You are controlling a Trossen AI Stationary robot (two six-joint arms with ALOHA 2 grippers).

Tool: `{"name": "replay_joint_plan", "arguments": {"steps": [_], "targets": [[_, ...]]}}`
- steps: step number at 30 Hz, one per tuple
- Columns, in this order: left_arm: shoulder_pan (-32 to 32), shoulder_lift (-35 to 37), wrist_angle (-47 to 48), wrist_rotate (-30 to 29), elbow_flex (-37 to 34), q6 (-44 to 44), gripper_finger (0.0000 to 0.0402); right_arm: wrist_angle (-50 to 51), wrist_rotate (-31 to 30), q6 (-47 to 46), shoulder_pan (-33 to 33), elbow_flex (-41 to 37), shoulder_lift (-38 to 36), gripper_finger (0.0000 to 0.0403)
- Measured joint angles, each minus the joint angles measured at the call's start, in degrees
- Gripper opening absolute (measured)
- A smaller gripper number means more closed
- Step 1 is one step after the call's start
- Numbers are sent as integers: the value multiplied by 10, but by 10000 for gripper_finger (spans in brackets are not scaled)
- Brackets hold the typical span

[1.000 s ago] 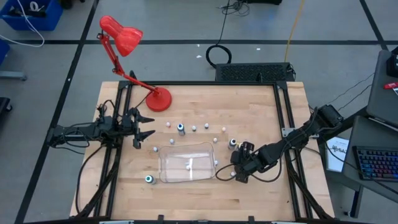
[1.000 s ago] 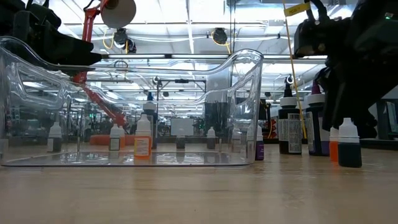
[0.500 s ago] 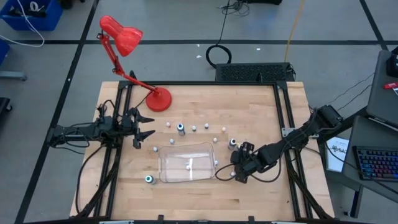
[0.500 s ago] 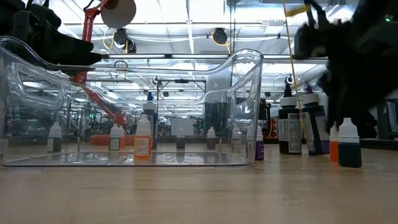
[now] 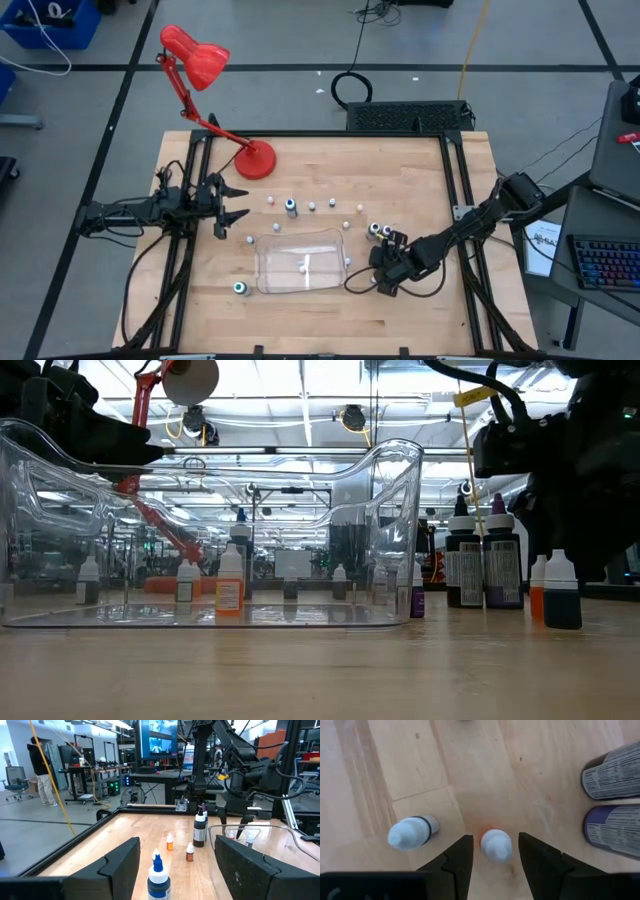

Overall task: Pick & Place food coloring
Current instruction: Put the bottom small orange food coloring into the bin

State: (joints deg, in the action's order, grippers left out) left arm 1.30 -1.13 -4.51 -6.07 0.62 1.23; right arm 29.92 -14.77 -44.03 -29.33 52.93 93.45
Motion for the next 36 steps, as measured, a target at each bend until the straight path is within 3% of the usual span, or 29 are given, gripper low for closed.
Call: {"name": "replay_joint_plan", "arguments": {"steps": [8, 19, 28, 36], "targets": [[0, 0, 0, 0, 0, 0, 257, 0, 0, -3, 1, 0, 0, 135], [0, 0, 0, 0, 0, 0, 257, -3, 0, -3, 1, 1, -1, 60], [0, 0, 0, 0, 0, 0, 257, -10, 0, 1, 1, 1, -10, 58], [0, 0, 0, 0, 0, 0, 258, -4, -28, 24, 3, 16, -81, 58]]}}
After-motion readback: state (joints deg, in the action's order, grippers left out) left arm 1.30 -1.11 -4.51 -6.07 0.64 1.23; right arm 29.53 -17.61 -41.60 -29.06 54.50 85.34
